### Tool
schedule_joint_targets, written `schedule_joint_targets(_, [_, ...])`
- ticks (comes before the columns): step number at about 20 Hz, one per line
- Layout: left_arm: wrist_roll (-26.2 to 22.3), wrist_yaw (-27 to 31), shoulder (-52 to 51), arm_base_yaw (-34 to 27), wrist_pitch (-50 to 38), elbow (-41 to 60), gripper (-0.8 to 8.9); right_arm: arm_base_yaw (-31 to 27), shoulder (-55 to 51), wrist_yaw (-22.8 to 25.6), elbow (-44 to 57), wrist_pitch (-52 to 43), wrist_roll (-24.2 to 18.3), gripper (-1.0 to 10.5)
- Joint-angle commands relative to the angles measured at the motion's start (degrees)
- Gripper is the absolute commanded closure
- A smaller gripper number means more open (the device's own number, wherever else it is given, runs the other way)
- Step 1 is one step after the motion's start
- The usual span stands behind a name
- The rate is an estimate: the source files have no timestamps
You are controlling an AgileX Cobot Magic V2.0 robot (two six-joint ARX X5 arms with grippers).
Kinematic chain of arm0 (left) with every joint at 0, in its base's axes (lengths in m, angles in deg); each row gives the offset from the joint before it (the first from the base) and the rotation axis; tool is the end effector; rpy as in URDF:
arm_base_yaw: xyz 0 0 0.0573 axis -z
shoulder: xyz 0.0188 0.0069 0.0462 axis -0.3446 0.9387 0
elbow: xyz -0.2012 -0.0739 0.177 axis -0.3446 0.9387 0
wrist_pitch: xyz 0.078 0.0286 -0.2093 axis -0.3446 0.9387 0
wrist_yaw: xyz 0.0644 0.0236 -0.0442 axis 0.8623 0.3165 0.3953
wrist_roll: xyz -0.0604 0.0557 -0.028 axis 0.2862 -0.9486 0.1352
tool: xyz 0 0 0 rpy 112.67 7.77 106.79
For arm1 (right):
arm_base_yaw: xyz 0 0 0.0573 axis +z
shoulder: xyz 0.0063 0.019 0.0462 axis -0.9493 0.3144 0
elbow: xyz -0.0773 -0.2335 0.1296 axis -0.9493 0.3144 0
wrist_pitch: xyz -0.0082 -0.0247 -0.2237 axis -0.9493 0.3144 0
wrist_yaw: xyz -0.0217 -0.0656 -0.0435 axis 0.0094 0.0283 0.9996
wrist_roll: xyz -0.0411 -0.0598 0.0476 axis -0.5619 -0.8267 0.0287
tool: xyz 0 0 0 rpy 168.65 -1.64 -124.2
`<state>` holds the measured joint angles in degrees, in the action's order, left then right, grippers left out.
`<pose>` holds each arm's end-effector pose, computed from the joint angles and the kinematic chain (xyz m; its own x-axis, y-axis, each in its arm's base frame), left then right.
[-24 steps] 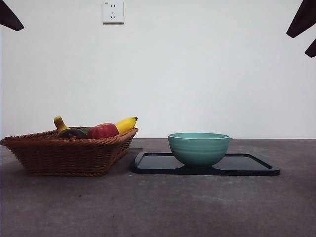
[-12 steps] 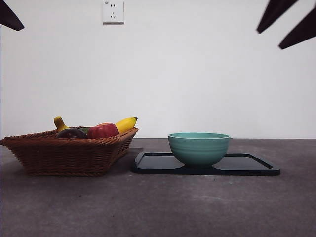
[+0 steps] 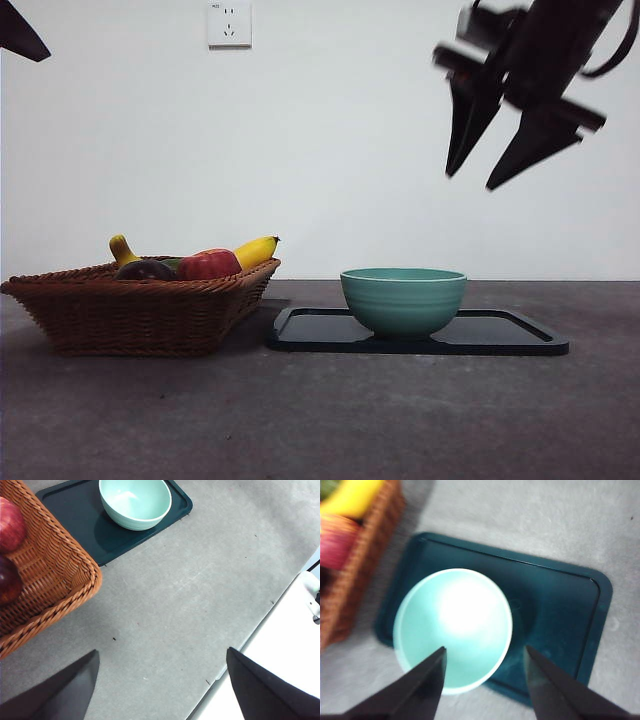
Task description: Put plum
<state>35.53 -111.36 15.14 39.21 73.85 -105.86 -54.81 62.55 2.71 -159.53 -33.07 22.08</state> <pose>0.1322 -0.0847 0.3153 0.3664 -0.6527 -0.6631 0.7098 0.6569 -0.2543 0.3143 0.1128 0.2733 0.5121 0.3931 -0.7637 -0.2772 0.9172 0.2862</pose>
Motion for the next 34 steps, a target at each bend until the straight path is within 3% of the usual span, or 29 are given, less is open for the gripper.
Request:
schedule_joint_targets(1, [-0.68,-0.17,0.46,0.26,-0.66,-0.66,4.22,0.24,4.02,0.74,-1.62,-1.95,-1.38,7.0])
schedule_joint_targets(12, [-0.63,-0.17,0.44,0.26,-0.59,-0.66,4.22,0.26,16.85,1.16,-1.62,-6.97,-1.75,7.1])
schedule_joint_targets(16, [-0.61,-0.17,0.46,0.26,-0.59,-0.66,4.22,0.28,17.03,1.22,-1.60,-9.14,-1.92,9.3])
schedule_joint_targets(20, [-0.61,-0.17,0.44,0.26,0.00,-0.66,4.22,0.28,16.96,1.25,-1.70,-10.88,-1.64,9.4])
schedule_joint_targets(27, [-0.61,-0.17,0.44,0.26,0.72,-0.66,4.22,0.63,8.17,1.22,-2.49,-8.94,-1.33,9.4])
schedule_joint_targets(34, [-0.63,-0.17,0.44,0.26,0.70,-0.66,4.22,3.65,-6.82,1.27,-2.45,4.13,-3.45,9.4])
